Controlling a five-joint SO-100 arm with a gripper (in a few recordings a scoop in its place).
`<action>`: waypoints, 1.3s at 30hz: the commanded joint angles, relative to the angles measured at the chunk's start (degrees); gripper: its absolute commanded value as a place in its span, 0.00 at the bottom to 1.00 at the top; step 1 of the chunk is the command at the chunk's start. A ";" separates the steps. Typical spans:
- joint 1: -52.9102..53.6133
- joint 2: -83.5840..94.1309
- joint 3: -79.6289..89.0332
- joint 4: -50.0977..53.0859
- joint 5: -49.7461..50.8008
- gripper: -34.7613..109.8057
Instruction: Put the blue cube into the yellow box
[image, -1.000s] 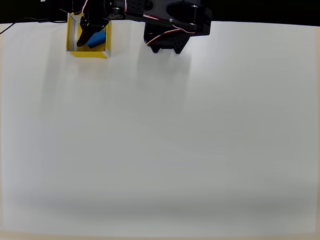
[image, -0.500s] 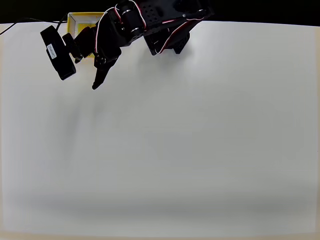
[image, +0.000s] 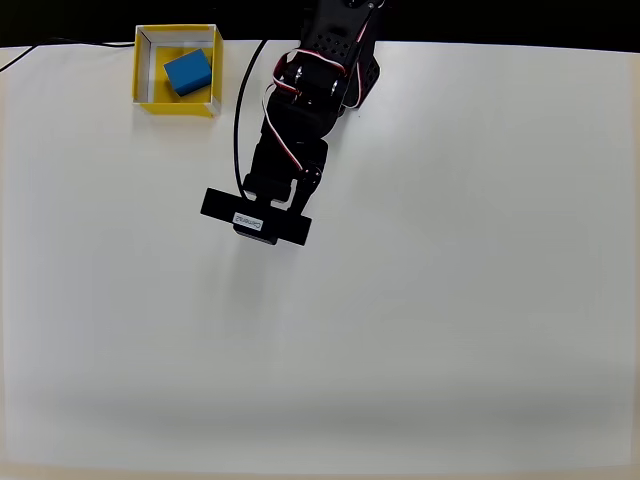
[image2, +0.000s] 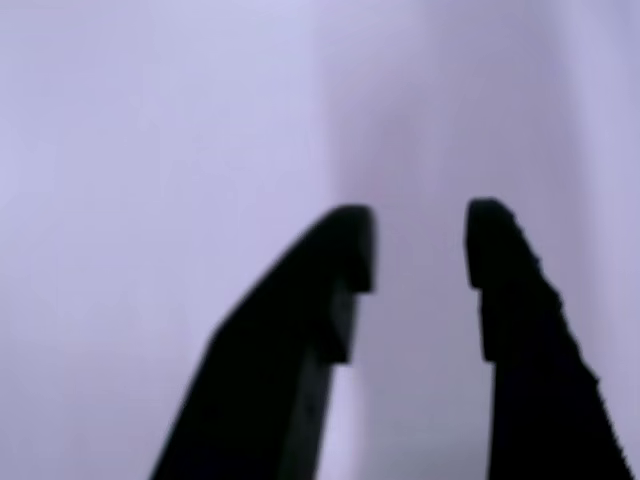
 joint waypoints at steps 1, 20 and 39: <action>-4.66 7.73 7.56 -3.52 -2.02 0.24; -14.85 18.28 21.36 15.21 -0.26 0.24; -14.59 18.02 21.45 25.05 4.83 0.24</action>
